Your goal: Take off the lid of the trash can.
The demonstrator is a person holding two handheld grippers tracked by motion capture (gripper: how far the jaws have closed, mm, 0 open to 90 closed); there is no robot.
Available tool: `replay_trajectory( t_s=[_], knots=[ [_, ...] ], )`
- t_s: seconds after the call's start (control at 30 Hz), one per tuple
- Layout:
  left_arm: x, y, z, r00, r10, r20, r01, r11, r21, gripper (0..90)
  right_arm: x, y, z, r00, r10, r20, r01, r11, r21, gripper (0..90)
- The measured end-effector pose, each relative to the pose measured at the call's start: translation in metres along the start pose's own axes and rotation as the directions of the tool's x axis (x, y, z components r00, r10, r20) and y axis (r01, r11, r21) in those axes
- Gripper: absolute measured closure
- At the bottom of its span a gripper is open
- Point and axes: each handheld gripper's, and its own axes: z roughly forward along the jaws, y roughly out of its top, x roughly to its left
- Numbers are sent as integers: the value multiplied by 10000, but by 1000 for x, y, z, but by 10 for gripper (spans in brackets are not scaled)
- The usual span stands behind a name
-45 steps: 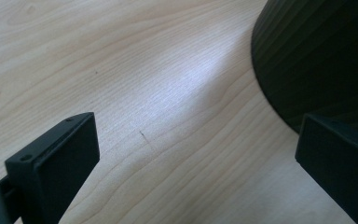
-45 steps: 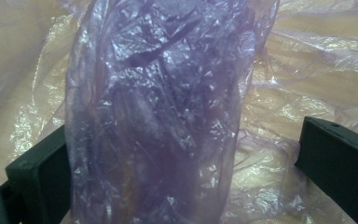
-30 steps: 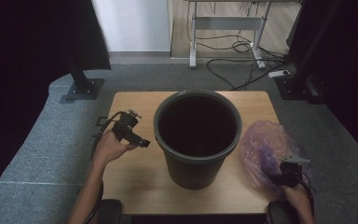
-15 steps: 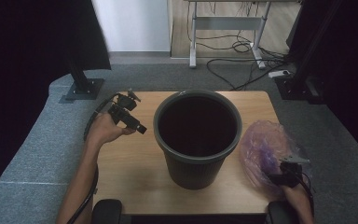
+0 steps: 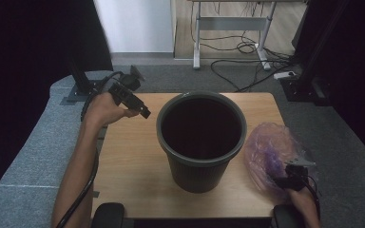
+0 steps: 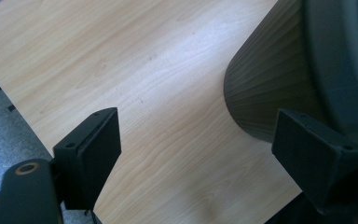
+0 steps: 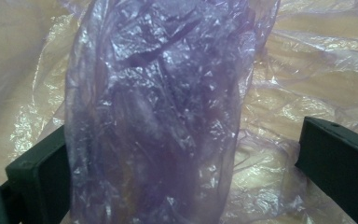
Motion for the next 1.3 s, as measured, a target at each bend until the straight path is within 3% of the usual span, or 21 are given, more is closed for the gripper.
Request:
replay_trajectory(
  t_s=[0.23, 0.37, 0.47, 0.77, 0.9, 1.07, 1.3],
  knots=[
    [-13, 21, -12, 9994, 98, 328, -96, 9999, -67, 189, 0, 0, 0, 10000, -1, -12, 1, 10000, 2, 0],
    [-25, 32, -10, 9985, 234, 488, -236, 9997, 24, 220, 0, 0, 0, 10000, -32, -31, 32, 10000, 2, 0],
    [-34, 40, -5, 9976, 264, 637, -272, 9996, 120, 292, 0, 0, 0, 10000, -57, -71, 57, 10000, -3, 0],
    [-51, 56, 17, 9985, 422, 358, -447, 9963, 737, 428, 1, 0, 0, 9998, -133, -140, 133, 9999, -13, 0],
    [-56, 60, 20, 9986, 510, 169, -523, 9947, 880, 539, 1, 0, 0, 9997, -164, -162, 164, 9999, -6, 0],
    [-60, 63, 18, 9989, 394, 248, -415, 9949, 914, 726, 1, 0, 0, 9997, -185, -184, 185, 9998, -22, 0],
    [-63, 69, 12, 9995, 315, 70, -321, 9918, 1236, 754, 1, 0, 0, 9996, -195, -194, 195, 9998, -8, 0]
  ],
)
